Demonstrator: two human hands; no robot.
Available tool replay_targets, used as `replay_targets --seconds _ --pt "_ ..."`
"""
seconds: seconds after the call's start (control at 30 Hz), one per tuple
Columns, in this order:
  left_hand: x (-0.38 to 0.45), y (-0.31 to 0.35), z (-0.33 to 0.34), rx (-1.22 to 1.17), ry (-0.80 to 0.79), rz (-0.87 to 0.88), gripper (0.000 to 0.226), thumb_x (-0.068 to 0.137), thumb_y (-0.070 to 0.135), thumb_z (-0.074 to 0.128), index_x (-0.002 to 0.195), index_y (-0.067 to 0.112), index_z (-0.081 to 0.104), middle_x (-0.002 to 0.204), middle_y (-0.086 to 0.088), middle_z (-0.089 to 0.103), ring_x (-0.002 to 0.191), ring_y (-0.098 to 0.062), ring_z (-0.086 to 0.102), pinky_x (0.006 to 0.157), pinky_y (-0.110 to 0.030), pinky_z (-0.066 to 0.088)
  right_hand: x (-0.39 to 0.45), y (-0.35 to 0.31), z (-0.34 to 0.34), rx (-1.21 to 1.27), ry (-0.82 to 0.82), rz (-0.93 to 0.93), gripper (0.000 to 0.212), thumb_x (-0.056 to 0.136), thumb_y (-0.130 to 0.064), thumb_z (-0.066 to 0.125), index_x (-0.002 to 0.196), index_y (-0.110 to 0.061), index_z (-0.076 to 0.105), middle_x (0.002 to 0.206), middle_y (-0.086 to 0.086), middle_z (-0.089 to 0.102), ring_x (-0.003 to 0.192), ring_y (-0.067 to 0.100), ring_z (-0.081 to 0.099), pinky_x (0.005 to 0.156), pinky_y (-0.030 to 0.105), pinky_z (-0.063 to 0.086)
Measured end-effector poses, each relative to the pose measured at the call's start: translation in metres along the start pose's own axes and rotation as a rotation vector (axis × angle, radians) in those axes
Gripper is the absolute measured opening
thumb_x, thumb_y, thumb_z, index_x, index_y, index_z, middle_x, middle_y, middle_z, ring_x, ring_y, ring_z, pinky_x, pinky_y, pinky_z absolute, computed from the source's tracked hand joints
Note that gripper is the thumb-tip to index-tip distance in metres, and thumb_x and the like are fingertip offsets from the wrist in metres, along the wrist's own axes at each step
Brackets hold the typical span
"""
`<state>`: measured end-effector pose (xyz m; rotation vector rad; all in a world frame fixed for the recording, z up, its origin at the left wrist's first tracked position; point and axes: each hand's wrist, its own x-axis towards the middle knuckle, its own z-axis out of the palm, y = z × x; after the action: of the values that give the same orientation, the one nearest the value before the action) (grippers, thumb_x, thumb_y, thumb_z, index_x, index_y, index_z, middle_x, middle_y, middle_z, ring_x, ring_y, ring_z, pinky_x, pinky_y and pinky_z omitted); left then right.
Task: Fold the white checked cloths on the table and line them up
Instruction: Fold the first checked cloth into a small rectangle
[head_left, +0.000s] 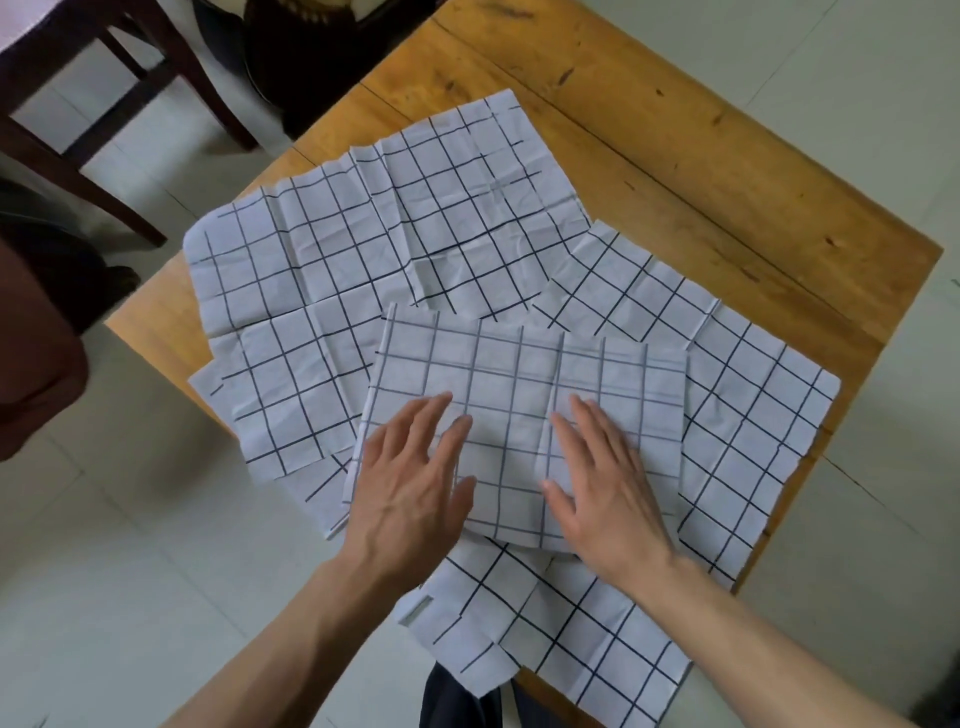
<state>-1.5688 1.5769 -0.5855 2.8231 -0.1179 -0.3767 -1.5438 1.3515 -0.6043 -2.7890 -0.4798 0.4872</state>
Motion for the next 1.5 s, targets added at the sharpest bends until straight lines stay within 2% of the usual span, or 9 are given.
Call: replay_targets --seconds 0.13,0.33,0.5,0.63,0.77,0.97,1.07,1.33,1.5 --pt "-0.022 0.000 0.007 -0.080 0.015 -0.060 0.053 0.093 0.048 0.048 0.141 0.027 0.046 0.155 -0.002 0.039 0.144 -0.025 0.029 0.113 -0.045 0.033 -0.034 -0.007 0.016 -0.027 -0.089 -0.014 0.070 0.099 -0.045 0.038 0.158 -0.014 0.016 0.167 0.007 0.002 0.154 0.020 -0.005 0.124 0.041 0.009" --pt "-0.043 -0.016 0.009 -0.023 0.016 -0.055 0.053 0.093 0.050 0.046 0.141 0.027 0.050 0.153 -0.003 0.042 0.143 -0.026 0.032 0.112 -0.044 0.032 -0.046 -0.011 0.035 -0.098 -0.076 -0.037 0.077 0.096 -0.046 0.041 0.158 -0.011 0.012 0.166 0.011 0.005 0.154 0.025 0.002 0.119 0.042 0.008" --pt "-0.054 -0.034 0.005 -0.103 0.053 -0.125 0.066 0.086 0.036 0.073 0.144 0.023 0.047 0.151 -0.005 0.044 0.138 -0.029 0.038 0.109 -0.046 0.037 -0.048 -0.007 0.040 -0.097 -0.107 -0.040 0.073 0.101 -0.053 0.020 0.159 -0.014 -0.001 0.166 0.005 -0.011 0.153 0.020 -0.014 0.120 0.040 -0.001" --pt "-0.065 -0.048 0.000 -0.288 0.091 -0.291 0.083 0.079 0.025 0.082 0.150 0.024 0.037 0.141 0.000 0.050 0.128 -0.024 0.042 0.107 -0.044 0.040 -0.047 -0.007 0.043 -0.112 -0.080 -0.037 0.067 0.102 -0.042 0.023 0.159 -0.012 0.003 0.167 0.005 -0.010 0.153 0.021 -0.011 0.120 0.041 0.003" --pt "-0.068 -0.053 -0.003 -0.513 0.080 -0.431 0.079 0.085 0.015 0.076 0.149 0.034 0.036 0.120 0.007 0.054 0.117 -0.018 0.049 0.102 -0.039 0.044 -0.047 -0.007 0.046 -0.114 -0.076 -0.024 0.070 0.104 -0.034 0.041 0.158 -0.012 0.004 0.167 0.006 -0.007 0.153 0.021 -0.009 0.120 0.041 0.002" --pt "-0.059 -0.058 -0.004 -0.511 0.087 -0.435 0.066 0.093 0.012 0.066 0.149 0.032 0.036 0.105 0.005 0.056 0.100 -0.017 0.051 0.085 -0.032 0.043 -0.047 -0.010 0.044 -0.129 -0.096 -0.009 0.069 0.101 -0.043 0.023 0.159 -0.015 -0.002 0.167 0.003 -0.011 0.153 0.018 -0.012 0.120 0.038 -0.002" --pt "-0.056 -0.066 -0.005 -0.435 0.042 -0.410 0.067 0.094 0.014 0.064 0.150 0.033 0.032 0.104 0.008 0.054 0.103 -0.022 0.050 0.090 -0.039 0.045 -0.046 -0.008 0.041 -0.098 -0.103 -0.015 0.070 0.099 -0.047 0.018 0.159 -0.017 -0.002 0.166 0.000 -0.013 0.152 0.015 -0.015 0.121 0.037 -0.003" --pt "-0.060 -0.047 -0.004 -0.060 0.155 -0.131 0.063 0.084 0.014 0.065 0.144 0.012 0.046 0.143 -0.013 0.048 0.126 -0.031 0.045 0.101 -0.046 0.046 -0.045 -0.012 0.038 0.005 -0.066 0.017 0.068 0.100 -0.048 0.020 0.159 -0.017 0.010 0.167 0.000 -0.004 0.153 0.013 -0.011 0.125 0.043 0.010" --pt "-0.044 -0.008 0.031 0.076 0.057 0.058 0.059 0.102 0.038 0.037 0.155 0.014 0.030 0.165 -0.010 0.022 0.154 -0.029 0.017 0.124 -0.045 0.016 -0.042 -0.018 0.039 -0.054 -0.048 0.002 0.070 0.099 -0.046 0.024 0.159 -0.014 0.008 0.167 0.003 -0.005 0.153 0.016 -0.010 0.123 0.042 0.008"
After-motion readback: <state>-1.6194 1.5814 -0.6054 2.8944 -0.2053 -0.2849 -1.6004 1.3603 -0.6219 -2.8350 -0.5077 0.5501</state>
